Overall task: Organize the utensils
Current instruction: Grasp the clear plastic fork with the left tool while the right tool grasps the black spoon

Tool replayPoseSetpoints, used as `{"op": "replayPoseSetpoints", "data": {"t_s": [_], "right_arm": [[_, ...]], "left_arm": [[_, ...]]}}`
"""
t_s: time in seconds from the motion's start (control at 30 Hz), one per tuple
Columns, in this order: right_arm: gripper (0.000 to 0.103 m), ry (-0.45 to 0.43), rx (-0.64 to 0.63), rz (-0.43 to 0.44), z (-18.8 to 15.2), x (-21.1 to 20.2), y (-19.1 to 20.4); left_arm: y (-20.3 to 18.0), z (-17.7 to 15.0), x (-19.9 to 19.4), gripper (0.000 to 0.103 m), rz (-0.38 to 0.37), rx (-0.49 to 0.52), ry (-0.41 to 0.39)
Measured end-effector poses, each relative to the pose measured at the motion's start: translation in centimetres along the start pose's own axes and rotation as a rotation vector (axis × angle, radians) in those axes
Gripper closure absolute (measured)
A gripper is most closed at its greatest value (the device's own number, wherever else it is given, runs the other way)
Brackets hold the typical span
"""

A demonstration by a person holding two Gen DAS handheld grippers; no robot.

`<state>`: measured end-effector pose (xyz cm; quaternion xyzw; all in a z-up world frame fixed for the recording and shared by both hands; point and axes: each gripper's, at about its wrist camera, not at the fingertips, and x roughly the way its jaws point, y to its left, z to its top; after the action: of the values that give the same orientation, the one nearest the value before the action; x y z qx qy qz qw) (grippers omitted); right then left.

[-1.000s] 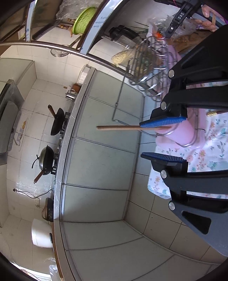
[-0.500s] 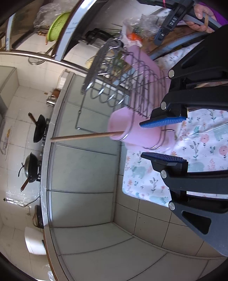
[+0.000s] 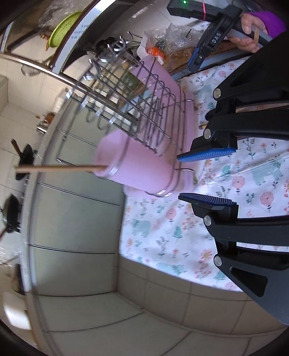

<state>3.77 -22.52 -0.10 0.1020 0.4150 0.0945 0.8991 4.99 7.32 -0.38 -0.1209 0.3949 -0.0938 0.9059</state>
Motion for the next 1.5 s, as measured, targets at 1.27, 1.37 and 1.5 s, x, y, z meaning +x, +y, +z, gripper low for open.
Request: {"op": "replayPoseSetpoints", "data": {"t_s": [1.27, 1.37, 1.5], "right_arm": [[0.079, 0.318, 0.127, 0.207, -2.3, 8.0, -0.8], [0.079, 0.353, 0.11, 0.196, -2.3, 9.5, -0.1], [0.097, 0.363, 0.097, 0.175, -2.8, 10.2, 0.2]], "left_arm": [[-0.1, -5.3, 7.5, 0.097, 0.058, -0.019, 0.364], [-0.3, -5.3, 7.3, 0.097, 0.05, -0.023, 0.357], [-0.3, -5.4, 6.8, 0.097, 0.041, -0.029, 0.341]]}}
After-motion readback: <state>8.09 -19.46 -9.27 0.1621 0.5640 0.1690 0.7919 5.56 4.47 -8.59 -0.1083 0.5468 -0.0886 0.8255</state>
